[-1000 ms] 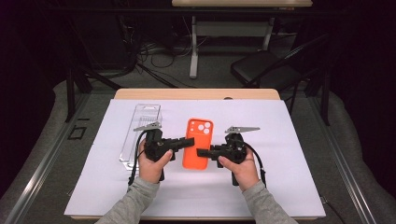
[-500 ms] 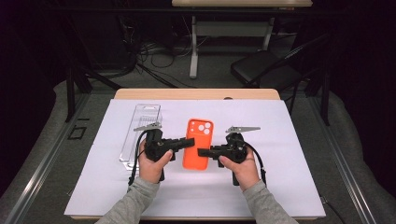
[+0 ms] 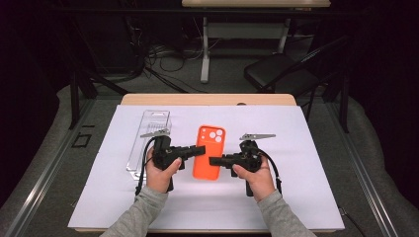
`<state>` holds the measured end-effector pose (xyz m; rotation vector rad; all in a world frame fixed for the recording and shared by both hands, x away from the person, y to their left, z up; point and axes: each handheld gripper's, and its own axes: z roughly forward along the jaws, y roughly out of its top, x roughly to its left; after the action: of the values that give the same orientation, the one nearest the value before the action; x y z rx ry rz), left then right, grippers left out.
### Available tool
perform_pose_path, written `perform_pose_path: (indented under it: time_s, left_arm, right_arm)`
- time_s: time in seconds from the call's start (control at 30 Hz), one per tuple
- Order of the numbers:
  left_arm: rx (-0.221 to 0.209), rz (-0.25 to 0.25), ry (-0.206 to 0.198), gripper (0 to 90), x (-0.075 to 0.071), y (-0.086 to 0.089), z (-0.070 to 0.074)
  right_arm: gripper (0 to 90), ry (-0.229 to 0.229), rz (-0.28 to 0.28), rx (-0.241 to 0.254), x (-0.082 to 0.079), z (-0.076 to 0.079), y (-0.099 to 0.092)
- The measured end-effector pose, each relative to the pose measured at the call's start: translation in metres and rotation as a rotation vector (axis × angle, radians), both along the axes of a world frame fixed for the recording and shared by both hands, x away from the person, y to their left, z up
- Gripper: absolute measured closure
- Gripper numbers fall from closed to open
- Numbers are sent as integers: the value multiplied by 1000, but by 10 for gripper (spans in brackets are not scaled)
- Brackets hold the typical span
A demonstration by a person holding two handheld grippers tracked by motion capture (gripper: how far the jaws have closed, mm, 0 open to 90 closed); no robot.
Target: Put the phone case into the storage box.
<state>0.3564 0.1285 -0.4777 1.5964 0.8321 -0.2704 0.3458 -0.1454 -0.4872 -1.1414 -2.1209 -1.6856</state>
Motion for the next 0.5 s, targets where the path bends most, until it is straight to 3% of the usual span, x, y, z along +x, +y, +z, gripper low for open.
perform_pose_path:
  time_s: [0.5]
  left_arm:
    - [-33,-29,9,808,3,3,-2]
  right_arm:
    - [753,5,21,23,0,0,0]
